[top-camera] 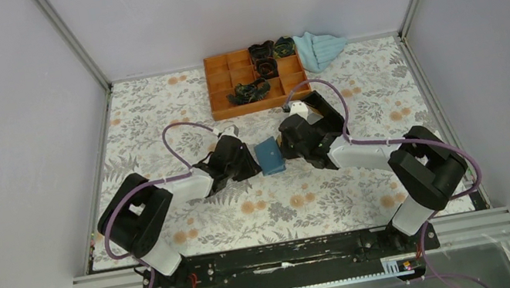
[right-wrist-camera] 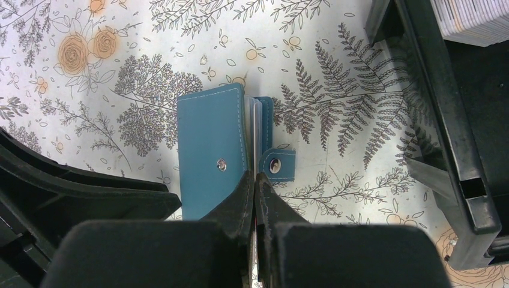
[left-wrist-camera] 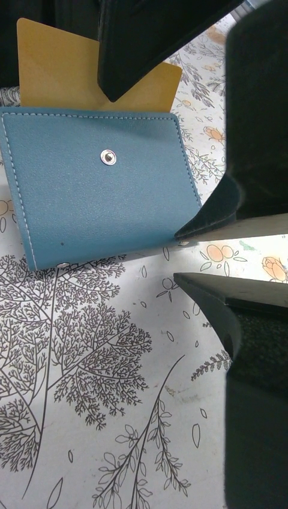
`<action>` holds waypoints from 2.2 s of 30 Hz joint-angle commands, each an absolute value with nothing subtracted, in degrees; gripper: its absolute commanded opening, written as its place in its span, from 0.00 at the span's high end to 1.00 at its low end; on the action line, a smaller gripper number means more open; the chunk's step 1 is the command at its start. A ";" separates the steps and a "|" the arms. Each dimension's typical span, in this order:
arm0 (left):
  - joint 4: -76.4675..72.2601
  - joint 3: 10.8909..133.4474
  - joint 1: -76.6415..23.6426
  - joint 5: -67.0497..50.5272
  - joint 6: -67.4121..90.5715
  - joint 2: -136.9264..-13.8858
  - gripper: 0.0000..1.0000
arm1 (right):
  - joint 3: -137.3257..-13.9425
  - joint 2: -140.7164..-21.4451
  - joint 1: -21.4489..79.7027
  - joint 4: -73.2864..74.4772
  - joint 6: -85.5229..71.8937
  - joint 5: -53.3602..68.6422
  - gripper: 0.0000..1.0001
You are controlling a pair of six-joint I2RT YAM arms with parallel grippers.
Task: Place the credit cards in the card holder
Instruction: Insert the credit card into the card holder.
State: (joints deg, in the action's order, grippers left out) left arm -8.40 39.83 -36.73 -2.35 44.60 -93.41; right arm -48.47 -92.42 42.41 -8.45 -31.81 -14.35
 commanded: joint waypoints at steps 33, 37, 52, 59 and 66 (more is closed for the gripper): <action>-10.33 40.43 -37.66 -2.02 44.45 -94.90 0.67 | -51.92 -88.83 42.88 -7.20 -31.40 -14.51 1.00; -10.28 40.34 -37.71 -1.96 44.55 -94.92 0.67 | -52.03 -88.47 43.10 -7.12 -31.42 -14.77 1.00; -10.40 40.23 -37.86 -1.99 44.47 -95.10 0.67 | -52.81 -88.22 45.22 -10.01 -32.89 -12.62 1.00; -10.36 40.25 -37.88 -1.96 44.38 -95.14 0.67 | -54.22 -88.67 45.91 -9.73 -32.75 -12.24 1.00; -10.23 40.55 -37.88 -2.06 44.36 -95.27 0.67 | -56.29 -89.38 46.72 -8.29 -32.07 -12.36 1.00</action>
State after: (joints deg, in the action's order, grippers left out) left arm -9.30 40.12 -37.26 -2.35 44.60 -94.02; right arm -52.95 -90.70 45.69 -7.09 -32.01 -12.53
